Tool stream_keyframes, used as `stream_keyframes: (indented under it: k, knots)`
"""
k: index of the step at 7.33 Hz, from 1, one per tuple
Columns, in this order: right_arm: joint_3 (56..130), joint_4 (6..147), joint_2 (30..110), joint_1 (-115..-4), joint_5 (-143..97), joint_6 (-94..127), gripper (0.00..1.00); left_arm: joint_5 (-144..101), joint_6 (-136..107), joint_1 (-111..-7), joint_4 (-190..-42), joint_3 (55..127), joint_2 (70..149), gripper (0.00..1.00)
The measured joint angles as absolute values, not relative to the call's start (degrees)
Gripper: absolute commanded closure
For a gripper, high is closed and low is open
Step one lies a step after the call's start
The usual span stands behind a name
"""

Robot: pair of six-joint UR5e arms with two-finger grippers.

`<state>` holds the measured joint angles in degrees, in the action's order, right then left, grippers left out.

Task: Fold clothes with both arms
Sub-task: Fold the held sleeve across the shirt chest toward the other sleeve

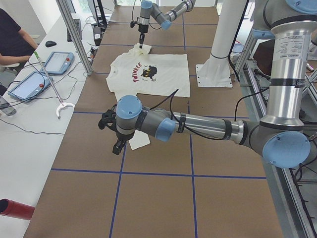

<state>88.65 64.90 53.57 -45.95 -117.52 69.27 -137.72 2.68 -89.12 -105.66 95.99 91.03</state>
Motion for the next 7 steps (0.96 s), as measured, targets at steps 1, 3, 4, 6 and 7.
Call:
stream_keyframes:
  k: [1, 3, 4, 6, 7]
  knots:
    - [85.8, 65.8, 47.1, -44.8, -115.3, 70.1, 1.00, -137.7, 2.8, -89.1, -105.7, 95.5, 91.1, 0.00]
    - [73.9, 65.9, 33.6, -37.0, -106.4, 70.7, 1.00, -137.7, 2.9, -89.1, -105.7, 94.6, 91.2, 0.00]
    - [67.9, 65.5, 29.3, -32.5, -101.1, 70.6, 1.00, -137.7, 2.9, -89.1, -105.7, 94.3, 91.3, 0.00]
    - [63.7, 64.6, 27.0, -27.8, -96.5, 70.4, 1.00, -137.7, 2.8, -89.1, -105.7, 94.2, 91.4, 0.00]
    - [63.2, 63.9, 26.8, -27.2, -96.0, 70.4, 1.00, -137.7, 2.8, -89.1, -105.7, 94.2, 91.5, 0.00]
